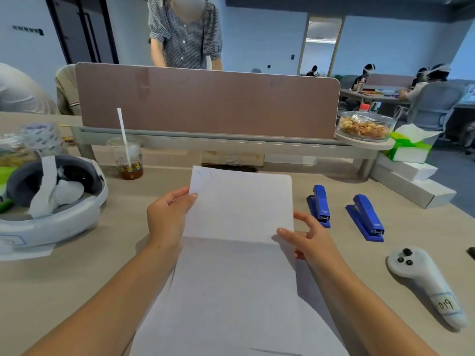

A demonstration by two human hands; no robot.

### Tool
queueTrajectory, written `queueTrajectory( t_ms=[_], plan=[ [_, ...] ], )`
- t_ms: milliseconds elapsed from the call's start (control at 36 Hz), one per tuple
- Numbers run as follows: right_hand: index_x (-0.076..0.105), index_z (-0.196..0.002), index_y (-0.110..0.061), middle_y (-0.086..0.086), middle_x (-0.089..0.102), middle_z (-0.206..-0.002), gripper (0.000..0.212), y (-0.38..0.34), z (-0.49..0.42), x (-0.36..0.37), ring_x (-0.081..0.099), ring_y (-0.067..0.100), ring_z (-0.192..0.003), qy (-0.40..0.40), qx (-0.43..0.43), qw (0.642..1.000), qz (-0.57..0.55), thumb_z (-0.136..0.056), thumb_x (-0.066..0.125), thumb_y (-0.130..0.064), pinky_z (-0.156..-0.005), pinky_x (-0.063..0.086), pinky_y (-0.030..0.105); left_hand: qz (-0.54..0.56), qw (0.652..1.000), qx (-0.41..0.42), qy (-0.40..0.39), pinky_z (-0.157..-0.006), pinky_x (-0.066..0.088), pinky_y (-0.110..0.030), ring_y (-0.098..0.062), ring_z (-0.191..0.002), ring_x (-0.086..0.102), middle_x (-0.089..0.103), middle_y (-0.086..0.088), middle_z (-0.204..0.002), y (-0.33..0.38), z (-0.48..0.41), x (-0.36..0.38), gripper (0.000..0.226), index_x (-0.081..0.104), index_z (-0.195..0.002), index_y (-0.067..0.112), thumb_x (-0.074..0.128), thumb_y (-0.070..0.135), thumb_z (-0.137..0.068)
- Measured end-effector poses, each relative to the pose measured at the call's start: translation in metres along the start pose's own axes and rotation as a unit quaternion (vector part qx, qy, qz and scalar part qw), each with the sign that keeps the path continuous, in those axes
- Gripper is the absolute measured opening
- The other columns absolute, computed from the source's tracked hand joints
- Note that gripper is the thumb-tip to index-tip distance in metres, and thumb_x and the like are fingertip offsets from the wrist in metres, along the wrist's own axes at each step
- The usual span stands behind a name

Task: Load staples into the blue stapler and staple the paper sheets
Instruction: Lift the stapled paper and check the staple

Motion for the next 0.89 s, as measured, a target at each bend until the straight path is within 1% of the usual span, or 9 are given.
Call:
queueTrajectory(
  t_ms=[139,222,306,389,500,611,722,833,889],
  plan=[
    [0.035,-0.138,-0.042,0.007,0.077,-0.08,0.074,-0.002,0.001,0.002,0.073,0.013,-0.076,0.025,-0.048,0.998,0.011,-0.083,0.074,-0.011,-0.066,0.049,0.023,-0.046,0.997,-0.05,-0.022,-0.094,0.057,-0.047,-0.024,-0.099,0.072,0.074,-0.001,-0.111,-0.006,-0.003,-0.001,0.054,0.058,-0.137,0.023,0.075,0.022,-0.086],
    [0.046,-0.132,-0.045,0.011,0.076,-0.079,0.066,-0.004,0.001,-0.001,0.073,0.017,-0.079,0.042,-0.065,0.997,-0.029,-0.085,0.072,-0.006,-0.077,0.052,0.026,-0.072,0.985,-0.079,-0.134,-0.076,0.062,-0.036,-0.018,-0.099,0.072,0.067,0.0,-0.125,-0.002,0.009,0.002,0.082,0.038,-0.149,0.037,0.08,0.018,-0.082],
    [0.065,-0.117,-0.037,0.001,0.069,-0.071,0.042,-0.009,0.002,-0.004,0.064,0.003,-0.063,0.05,-0.075,0.996,-0.021,-0.087,0.069,-0.007,-0.061,0.048,0.011,-0.112,0.964,-0.061,-0.234,-0.057,0.056,-0.018,-0.003,-0.083,0.074,0.076,0.014,-0.103,0.001,0.023,0.004,0.084,0.043,-0.143,0.04,0.078,-0.001,-0.079],
    [0.075,-0.103,-0.029,-0.012,0.076,-0.087,0.025,-0.011,0.002,-0.007,0.069,-0.003,-0.082,0.05,-0.083,0.995,-0.017,-0.088,0.068,-0.01,-0.064,0.048,0.006,-0.136,0.952,-0.051,-0.269,-0.059,0.056,-0.016,0.0,-0.081,0.074,0.076,0.023,-0.087,0.003,0.028,0.002,0.087,0.044,-0.141,0.042,0.076,-0.008,-0.078],
    [0.077,-0.099,-0.026,-0.016,0.076,-0.095,0.017,-0.012,0.0,-0.011,0.066,-0.008,-0.09,0.077,-0.081,0.993,-0.025,-0.088,0.069,-0.016,-0.069,0.049,0.012,-0.129,0.951,-0.065,-0.272,-0.078,0.061,-0.027,-0.014,-0.098,0.074,0.076,0.006,-0.112,0.002,0.028,-0.001,0.111,0.02,-0.153,0.046,0.08,-0.006,-0.075],
    [0.074,-0.109,-0.026,-0.017,0.072,-0.108,0.027,-0.017,0.001,-0.019,0.063,-0.009,-0.096,0.02,-0.077,0.997,0.005,-0.084,0.073,-0.018,-0.072,0.047,0.01,-0.115,0.959,-0.058,-0.253,-0.077,0.058,-0.02,-0.013,-0.101,0.072,0.062,-0.005,-0.136,0.001,0.031,0.001,0.077,0.059,-0.137,0.016,0.08,-0.014,-0.069],
    [0.06,-0.126,-0.035,-0.026,0.056,-0.118,0.053,-0.023,0.002,-0.029,0.051,-0.003,-0.11,-0.023,-0.106,0.97,0.218,-0.078,0.079,-0.022,-0.094,0.042,0.022,-0.191,0.957,0.021,-0.217,-0.064,0.051,-0.007,-0.004,-0.076,0.07,0.07,-0.001,-0.105,0.013,0.039,0.005,0.05,0.075,-0.11,0.01,0.085,-0.01,-0.065],
    [0.07,-0.106,-0.031,-0.014,0.058,-0.075,0.027,-0.028,0.005,-0.036,0.051,0.003,-0.065,0.065,-0.189,0.943,0.267,-0.08,0.077,-0.025,-0.063,0.045,0.017,-0.317,0.923,0.146,-0.161,-0.066,0.043,-0.011,0.001,-0.072,0.058,0.065,0.017,-0.082,0.028,0.044,0.009,0.026,0.079,-0.095,0.025,0.087,0.018,-0.072],
    [0.075,-0.094,-0.03,-0.011,0.054,-0.074,0.015,-0.029,0.004,-0.04,0.05,0.006,-0.066,0.102,-0.22,0.931,0.274,-0.079,0.077,-0.027,-0.063,0.04,0.017,-0.326,0.915,0.188,-0.147,-0.064,0.04,-0.013,-0.005,-0.076,0.058,0.068,0.012,-0.082,0.033,0.044,0.011,0.014,0.081,-0.086,0.025,0.086,0.022,-0.073]
  ],
)
Point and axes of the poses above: each hand's wrist, its own z-axis away from the middle knuckle, its own x-axis out of the palm, y = z × x, the point moved 1 cm from there along -z, towards the middle knuckle
